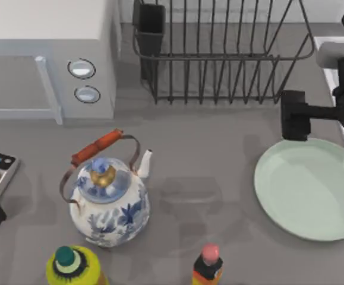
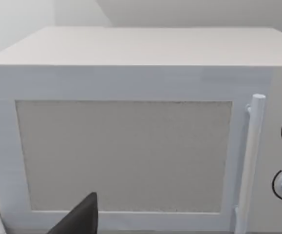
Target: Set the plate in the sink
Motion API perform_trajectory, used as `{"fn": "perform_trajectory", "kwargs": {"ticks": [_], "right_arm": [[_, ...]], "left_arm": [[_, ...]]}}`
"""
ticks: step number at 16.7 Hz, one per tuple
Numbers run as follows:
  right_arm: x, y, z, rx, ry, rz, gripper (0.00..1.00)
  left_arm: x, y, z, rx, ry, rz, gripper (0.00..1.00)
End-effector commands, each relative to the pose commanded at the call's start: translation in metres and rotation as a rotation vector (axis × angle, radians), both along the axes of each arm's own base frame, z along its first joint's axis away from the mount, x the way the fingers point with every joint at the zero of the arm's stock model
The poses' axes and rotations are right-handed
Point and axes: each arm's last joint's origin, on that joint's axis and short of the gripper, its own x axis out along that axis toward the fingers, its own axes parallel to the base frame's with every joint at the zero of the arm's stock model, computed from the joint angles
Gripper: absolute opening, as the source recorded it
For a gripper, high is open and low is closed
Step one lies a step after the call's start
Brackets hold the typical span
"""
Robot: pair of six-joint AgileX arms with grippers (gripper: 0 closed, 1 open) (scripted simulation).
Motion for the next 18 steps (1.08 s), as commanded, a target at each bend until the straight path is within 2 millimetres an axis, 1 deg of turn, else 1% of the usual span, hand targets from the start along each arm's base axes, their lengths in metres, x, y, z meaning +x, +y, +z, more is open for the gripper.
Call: {"fn": "perform_trajectory", "kwargs": {"ticks": [3,5,7,10,15,16,18], "right_arm": [[0.033,0.037,-0.025,-0.066,0.191,0.001,1.0],[0.046,0.057,-0.041,-0.107,0.282,0.0,1.0],[0.054,0.07,-0.054,-0.138,0.341,-0.001,1.0],[0.057,0.078,-0.061,-0.155,0.373,-0.002,1.0],[0.058,0.076,-0.062,-0.154,0.373,-0.006,1.0],[0.058,0.076,-0.067,-0.156,0.376,-0.006,1.0],[0.059,0.077,-0.085,-0.159,0.38,-0.006,1.0]], "left_arm": [[0.0,0.0,0.0,0.0,0.0,0.0,1.0],[0.0,0.0,0.0,0.0,0.0,0.0,1.0],[0.0,0.0,0.0,0.0,0.0,0.0,1.0],[0.0,0.0,0.0,0.0,0.0,0.0,1.0],[0.0,0.0,0.0,0.0,0.0,0.0,1.0],[0.0,0.0,0.0,0.0,0.0,0.0,1.0],[0.0,0.0,0.0,0.0,0.0,0.0,1.0]]}}
